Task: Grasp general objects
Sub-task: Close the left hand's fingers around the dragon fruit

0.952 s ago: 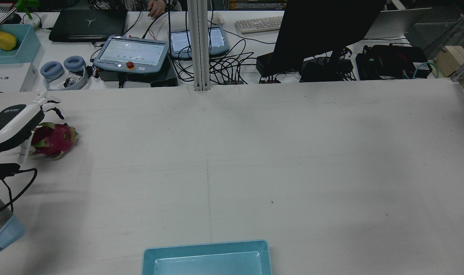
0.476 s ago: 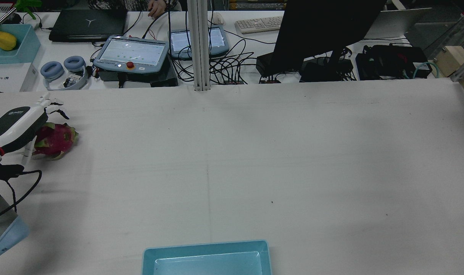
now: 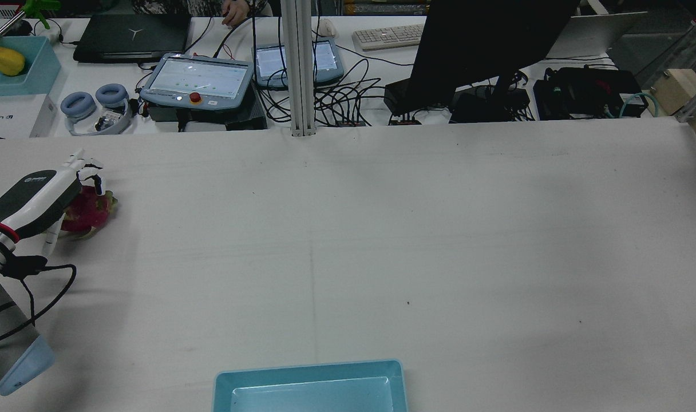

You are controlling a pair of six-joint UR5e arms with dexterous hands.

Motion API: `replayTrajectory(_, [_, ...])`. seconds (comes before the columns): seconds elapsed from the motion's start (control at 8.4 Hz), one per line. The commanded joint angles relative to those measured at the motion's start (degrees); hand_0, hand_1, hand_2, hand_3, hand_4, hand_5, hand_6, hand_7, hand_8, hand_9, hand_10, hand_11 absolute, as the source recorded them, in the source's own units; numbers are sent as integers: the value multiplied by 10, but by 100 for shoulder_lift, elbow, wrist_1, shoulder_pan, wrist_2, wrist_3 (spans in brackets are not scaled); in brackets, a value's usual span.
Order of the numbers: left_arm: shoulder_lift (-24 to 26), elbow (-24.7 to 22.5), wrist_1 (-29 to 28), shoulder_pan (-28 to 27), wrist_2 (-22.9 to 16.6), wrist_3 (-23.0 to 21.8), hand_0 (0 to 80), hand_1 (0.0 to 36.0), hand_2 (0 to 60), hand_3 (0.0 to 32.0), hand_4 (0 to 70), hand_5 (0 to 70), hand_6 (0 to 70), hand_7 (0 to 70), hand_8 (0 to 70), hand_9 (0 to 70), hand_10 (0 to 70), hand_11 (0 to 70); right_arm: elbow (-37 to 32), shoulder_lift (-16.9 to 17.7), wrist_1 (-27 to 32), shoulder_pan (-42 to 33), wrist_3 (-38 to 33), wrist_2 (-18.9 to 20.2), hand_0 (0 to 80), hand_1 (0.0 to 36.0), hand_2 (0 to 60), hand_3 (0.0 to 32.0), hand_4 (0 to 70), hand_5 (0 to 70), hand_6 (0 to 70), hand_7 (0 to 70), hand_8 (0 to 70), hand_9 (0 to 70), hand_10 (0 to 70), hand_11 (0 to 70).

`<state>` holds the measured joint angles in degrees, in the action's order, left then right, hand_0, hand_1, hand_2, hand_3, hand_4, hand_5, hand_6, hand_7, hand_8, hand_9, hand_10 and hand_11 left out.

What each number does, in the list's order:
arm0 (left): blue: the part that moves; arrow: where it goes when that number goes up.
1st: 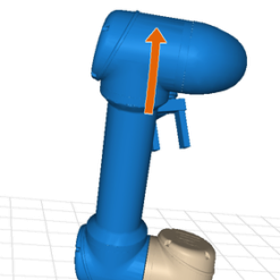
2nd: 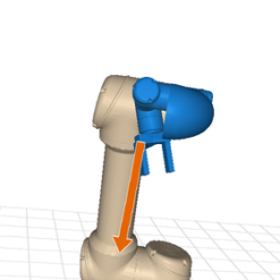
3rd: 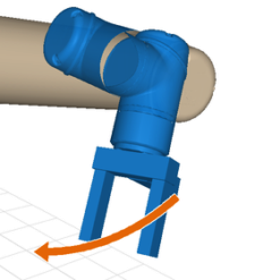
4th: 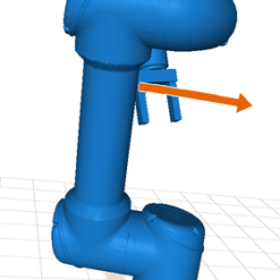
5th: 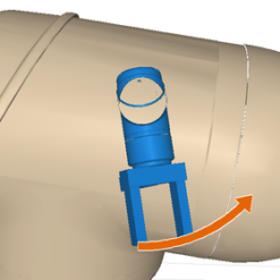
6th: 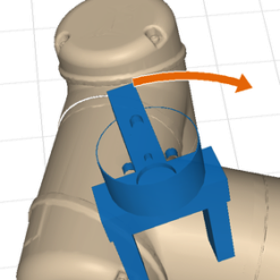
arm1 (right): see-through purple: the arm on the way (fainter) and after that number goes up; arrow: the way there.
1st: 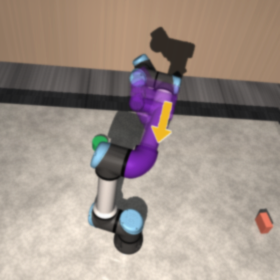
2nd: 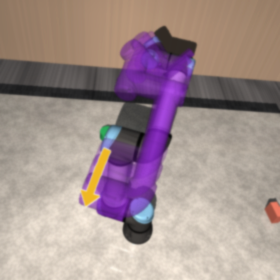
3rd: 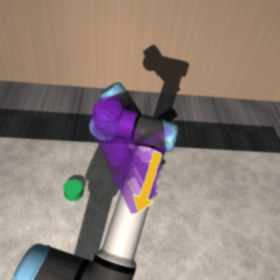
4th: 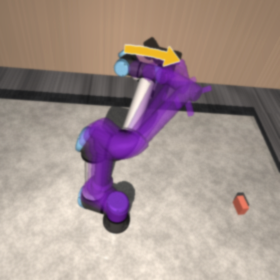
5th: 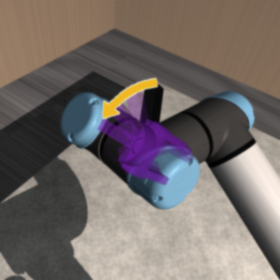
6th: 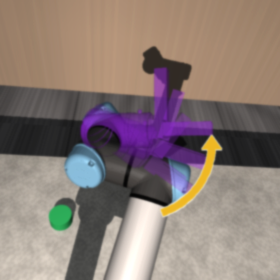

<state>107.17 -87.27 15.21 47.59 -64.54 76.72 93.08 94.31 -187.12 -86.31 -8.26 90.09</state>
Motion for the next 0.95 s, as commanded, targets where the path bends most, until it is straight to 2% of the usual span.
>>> replayTrajectory(0.0, [76,219,-53,-83,117,1,800,360,600,28,0,641,0,320,0,50,0,0,0,0,0,0,0,0,0,0,0,0,0,0,0,0,0,0,0,0])
replayTrajectory(0.24, [163,351,-89,-83,135,1,800,360,600,14,0,693,0,334,0,52,0,0,0,0,0,0,0,0,0,0,0,0,0,0,0,0,0,0,0,0])
replayTrajectory(0.6, [225,517,-150,-83,126,1,800,360,600,0,0,700,0,375,0,61,0,0,0,0,0,0,0,0,0,0,0,0,0,0,0,0,0,0,0,0])
replayTrajectory(0.71, [243,544,-159,-83,126,10,800,360,600,0,0,700,0,415,0,69,0,0,0,0,0,0,0,0,0,0,0,0,0,0,0,0,0,0,0,0])
replayTrajectory(0.83, [243,545,-150,-92,135,10,800,360,600,0,0,700,0,564,0,98,0,0,0,0,0,0,0,-9,0,0,0,0,0,0,0,0,0,0,0,0])
